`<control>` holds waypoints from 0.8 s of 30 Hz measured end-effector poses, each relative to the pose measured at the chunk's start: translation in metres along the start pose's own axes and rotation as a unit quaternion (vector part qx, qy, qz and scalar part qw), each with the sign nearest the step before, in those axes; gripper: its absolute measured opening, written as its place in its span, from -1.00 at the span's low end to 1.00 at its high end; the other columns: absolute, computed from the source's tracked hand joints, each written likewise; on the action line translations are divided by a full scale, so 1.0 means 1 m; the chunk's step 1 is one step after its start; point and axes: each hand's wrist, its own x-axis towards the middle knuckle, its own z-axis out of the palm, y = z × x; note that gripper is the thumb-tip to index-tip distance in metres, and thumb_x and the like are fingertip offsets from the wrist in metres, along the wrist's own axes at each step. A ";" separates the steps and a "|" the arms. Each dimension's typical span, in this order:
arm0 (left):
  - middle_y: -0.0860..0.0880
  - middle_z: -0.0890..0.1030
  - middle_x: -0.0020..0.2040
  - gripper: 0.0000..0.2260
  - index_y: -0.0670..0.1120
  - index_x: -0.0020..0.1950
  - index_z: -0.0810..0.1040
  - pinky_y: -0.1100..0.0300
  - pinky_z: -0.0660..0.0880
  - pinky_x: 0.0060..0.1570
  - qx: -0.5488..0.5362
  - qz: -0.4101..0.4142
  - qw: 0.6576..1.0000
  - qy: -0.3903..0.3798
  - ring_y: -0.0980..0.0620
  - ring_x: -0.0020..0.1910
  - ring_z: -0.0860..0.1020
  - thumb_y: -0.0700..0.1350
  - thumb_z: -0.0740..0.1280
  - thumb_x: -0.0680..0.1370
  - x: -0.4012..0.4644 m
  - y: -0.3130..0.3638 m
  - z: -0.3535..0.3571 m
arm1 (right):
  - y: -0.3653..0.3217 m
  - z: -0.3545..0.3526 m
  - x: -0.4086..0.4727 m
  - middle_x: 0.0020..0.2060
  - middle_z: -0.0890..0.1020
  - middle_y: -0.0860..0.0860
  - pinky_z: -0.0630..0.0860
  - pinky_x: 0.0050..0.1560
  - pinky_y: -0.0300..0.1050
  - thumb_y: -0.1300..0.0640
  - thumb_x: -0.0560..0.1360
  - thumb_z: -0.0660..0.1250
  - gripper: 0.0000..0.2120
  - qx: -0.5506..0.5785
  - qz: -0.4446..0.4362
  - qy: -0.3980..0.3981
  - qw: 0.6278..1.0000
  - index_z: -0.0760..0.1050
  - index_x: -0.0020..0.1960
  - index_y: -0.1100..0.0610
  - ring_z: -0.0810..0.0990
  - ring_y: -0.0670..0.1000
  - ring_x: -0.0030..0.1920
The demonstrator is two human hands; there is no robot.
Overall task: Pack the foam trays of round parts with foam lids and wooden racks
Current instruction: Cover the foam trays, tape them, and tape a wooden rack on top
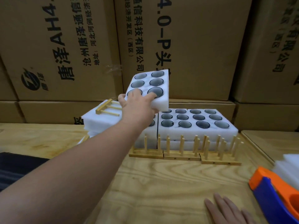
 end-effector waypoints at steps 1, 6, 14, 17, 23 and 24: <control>-0.01 0.39 0.13 -0.65 0.30 0.28 0.45 -0.21 0.09 0.40 -0.010 0.012 1.000 0.016 -0.10 0.30 0.37 0.26 0.35 0.51 -0.001 0.007 -0.013 | -0.003 0.000 0.005 0.26 0.59 0.32 0.35 0.25 0.48 -0.38 0.61 0.04 -0.21 0.043 -0.011 -0.027 0.999 0.67 0.18 0.30 0.53 0.44 0.29; 0.06 0.42 0.10 -0.56 0.36 0.30 0.47 -0.12 0.06 0.35 -0.070 0.070 0.995 0.010 0.00 0.23 0.41 0.34 0.39 0.44 -0.041 0.047 -0.081 | -0.001 -0.016 0.016 0.64 -0.18 -0.19 -0.08 0.58 0.03 -0.47 0.50 0.00 -0.23 -0.009 0.065 -0.120 0.991 -0.14 0.62 -0.28 -0.16 -0.12 0.63; 0.10 0.44 -0.05 -0.51 0.31 0.18 0.54 -0.13 0.20 0.26 -0.109 0.075 0.988 -0.080 0.02 0.06 0.54 0.37 0.42 0.28 -0.221 0.085 -0.119 | 0.009 -0.010 0.002 0.64 0.03 -0.19 0.04 0.57 0.01 -0.34 0.49 0.00 -0.25 0.057 0.011 -0.072 0.996 0.02 0.63 -0.13 -0.02 -0.14 0.63; 0.06 0.50 -0.16 -0.45 0.34 -0.03 0.64 0.02 0.24 0.08 -0.150 0.046 0.978 -0.139 0.02 -0.19 0.62 0.35 0.55 0.00 -0.278 0.094 -0.119 | 0.016 -0.004 -0.006 0.66 0.02 -0.08 0.04 0.57 0.06 -0.32 0.48 -0.06 -0.22 0.016 -0.007 -0.081 0.997 0.00 0.66 -0.10 -0.03 -0.03 0.65; 0.13 0.49 -0.31 -0.42 0.48 -0.14 0.55 0.18 0.29 0.04 -0.159 0.023 0.972 -0.169 0.21 -0.17 0.43 0.39 0.44 -0.16 -0.351 0.101 -0.125 | 0.046 -0.009 -0.029 0.64 -0.22 -0.15 -0.18 0.60 0.04 -0.30 0.62 -0.07 -0.34 -0.045 -0.082 -0.123 0.988 -0.22 0.64 -0.21 -0.23 -0.08 0.63; 0.19 0.49 -0.28 -0.46 0.50 -0.09 0.45 0.25 0.23 -0.04 -0.204 -0.008 0.947 -0.248 0.25 -0.09 0.38 0.47 0.38 -0.05 -0.355 0.096 -0.134 | 0.050 -0.010 -0.036 0.64 -0.21 -0.18 -0.19 0.60 0.03 -0.30 0.62 -0.11 -0.36 -0.040 -0.080 -0.118 0.989 -0.21 0.64 -0.24 -0.23 -0.11 0.63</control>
